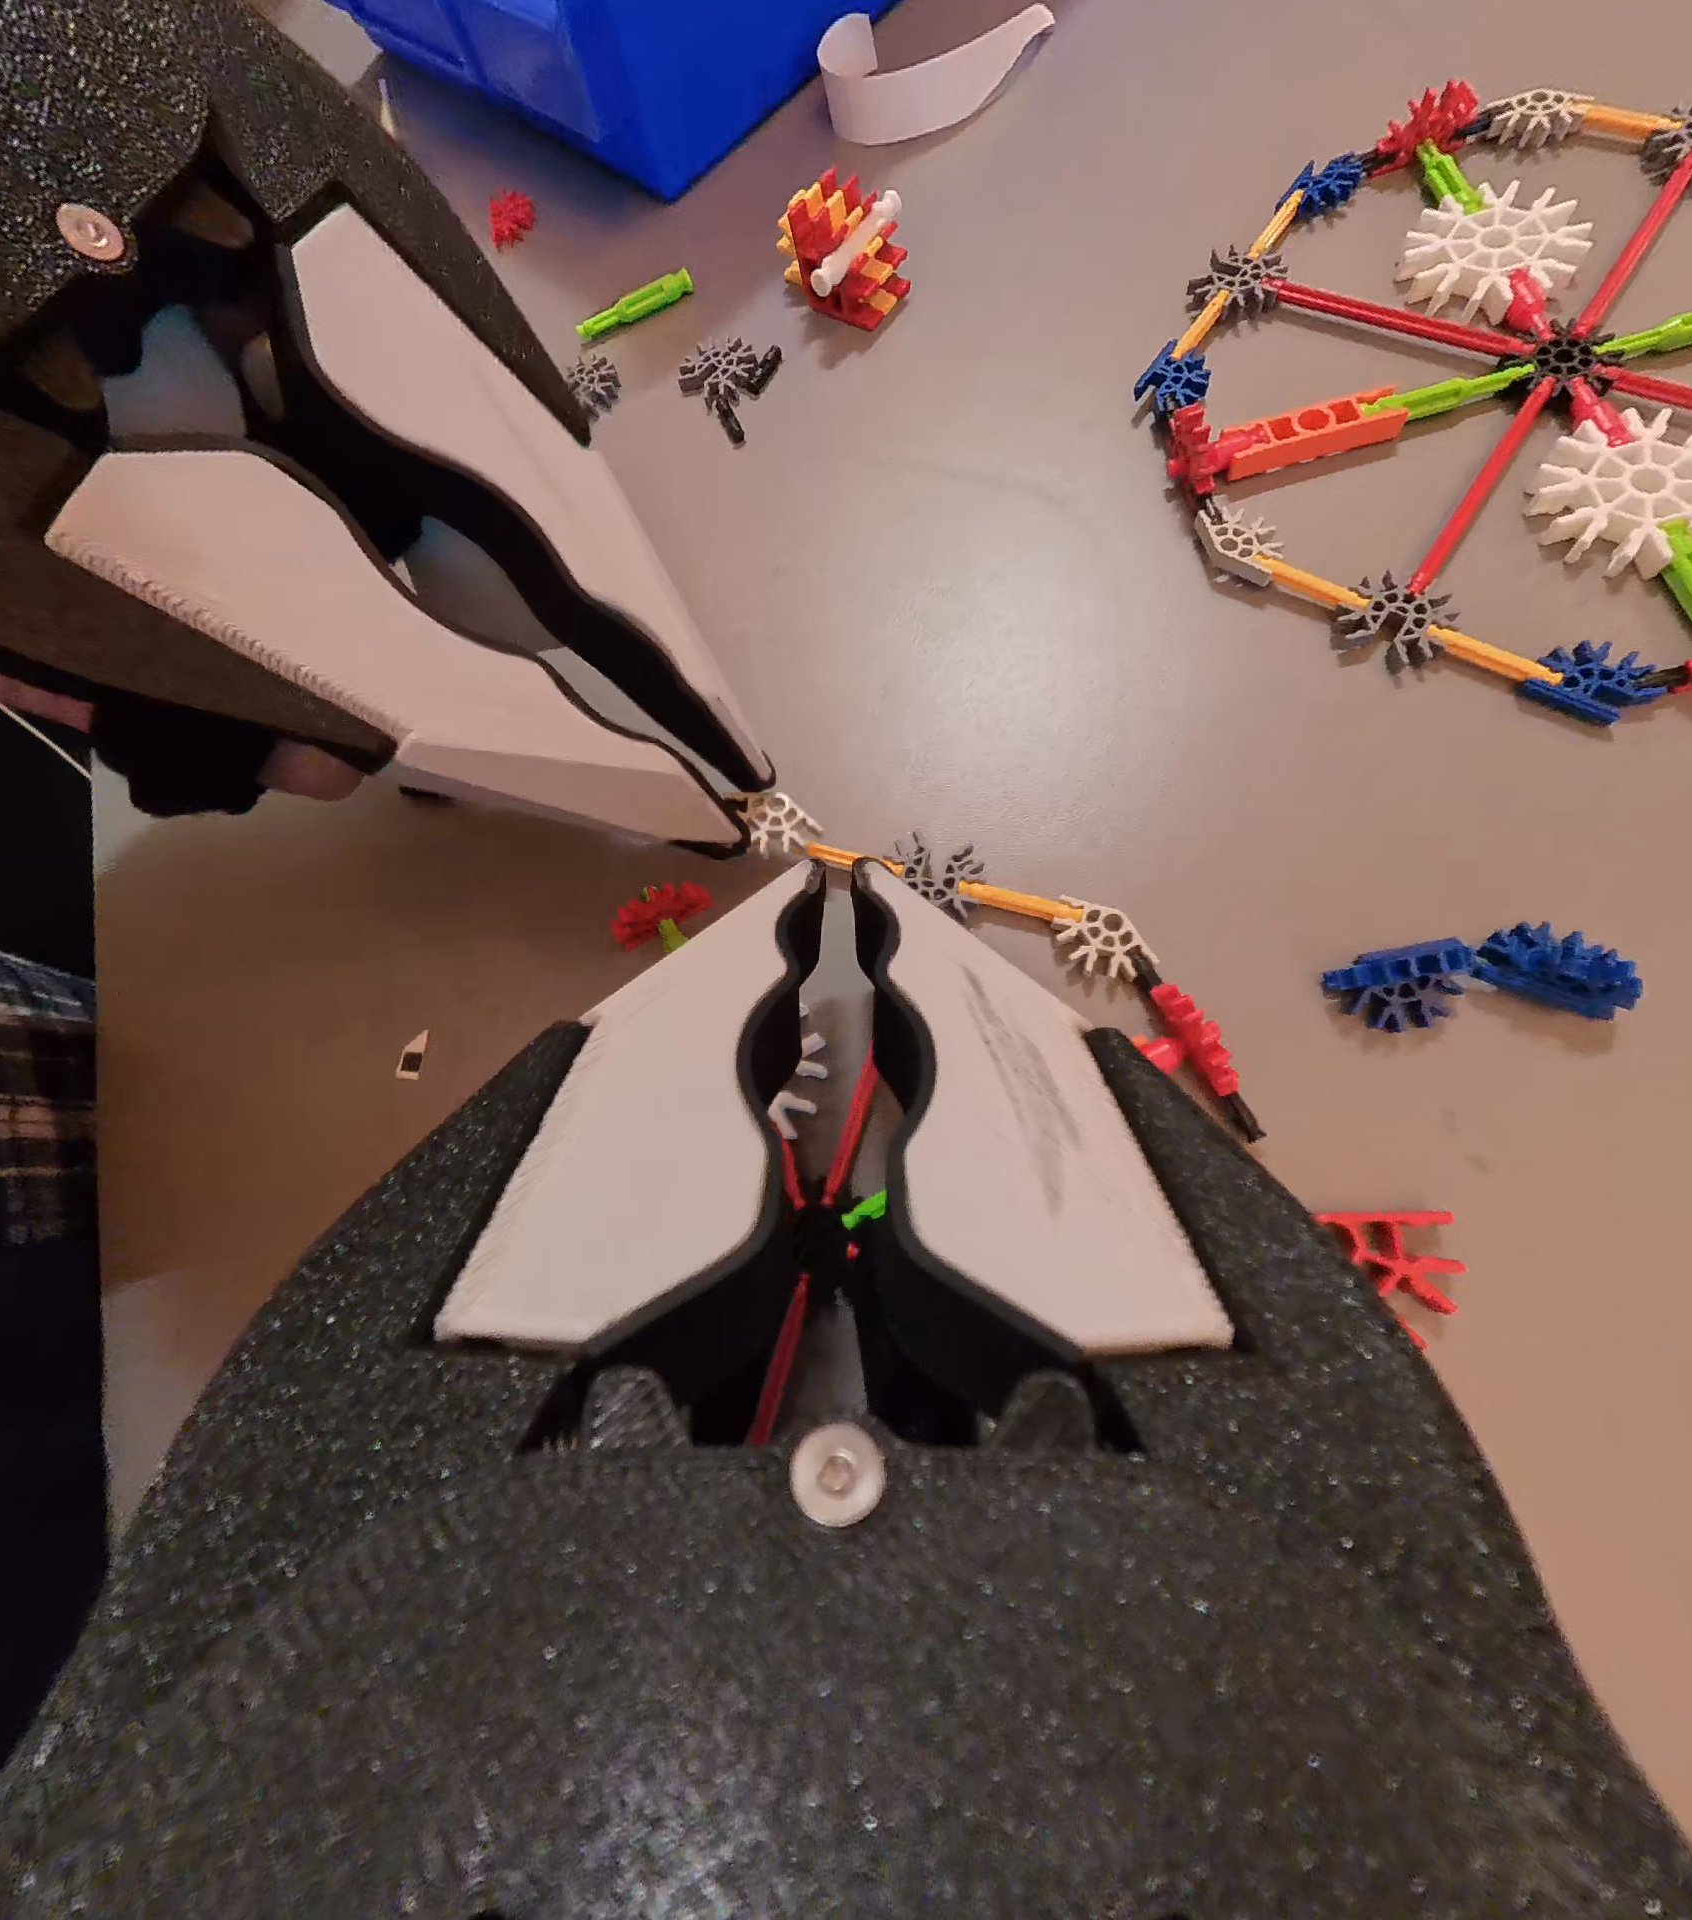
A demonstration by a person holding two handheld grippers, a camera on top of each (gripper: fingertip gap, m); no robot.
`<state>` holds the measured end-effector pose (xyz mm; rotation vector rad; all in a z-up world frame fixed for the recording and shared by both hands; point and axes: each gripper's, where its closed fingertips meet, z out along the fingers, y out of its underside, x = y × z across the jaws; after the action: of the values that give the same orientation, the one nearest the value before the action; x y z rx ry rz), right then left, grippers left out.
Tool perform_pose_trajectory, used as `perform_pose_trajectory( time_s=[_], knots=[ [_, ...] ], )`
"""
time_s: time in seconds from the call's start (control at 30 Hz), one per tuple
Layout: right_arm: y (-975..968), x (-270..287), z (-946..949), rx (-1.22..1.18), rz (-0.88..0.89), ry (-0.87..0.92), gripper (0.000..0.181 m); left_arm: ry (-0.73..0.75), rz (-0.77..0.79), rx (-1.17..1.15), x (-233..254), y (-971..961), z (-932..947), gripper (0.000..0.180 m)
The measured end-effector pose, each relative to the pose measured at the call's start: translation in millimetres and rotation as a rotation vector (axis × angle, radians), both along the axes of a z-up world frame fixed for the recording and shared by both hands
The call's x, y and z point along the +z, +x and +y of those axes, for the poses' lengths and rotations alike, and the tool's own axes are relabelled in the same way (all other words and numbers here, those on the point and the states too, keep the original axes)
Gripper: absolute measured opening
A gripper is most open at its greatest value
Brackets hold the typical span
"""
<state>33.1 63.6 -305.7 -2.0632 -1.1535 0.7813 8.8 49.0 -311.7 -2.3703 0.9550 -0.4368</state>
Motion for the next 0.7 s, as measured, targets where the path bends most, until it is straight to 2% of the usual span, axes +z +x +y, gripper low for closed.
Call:
perform_pose_trajectory(
  time_s=[0.43, 0.47, 0.7],
  knots=[
    [-7.6, -10.2, 0.2, 0.041, -0.045, 0.007, 0.003, 0.003, 0.031, 0.098, -4.2, -3.8, -1.9, 0.007],
    [-8.3, -11.0, 0.1, 0.045, -0.049, 0.008, 0.003, -0.006, 0.033, 0.096, -5.5, -3.5, -3.5, 0.000],
    [-7.9, -10.8, 0.8, 0.045, -0.071, 0.007, 0.002, 0.000, 0.041, 0.103, -4.3, -7.4, -2.6, 0.000]
  ],
)
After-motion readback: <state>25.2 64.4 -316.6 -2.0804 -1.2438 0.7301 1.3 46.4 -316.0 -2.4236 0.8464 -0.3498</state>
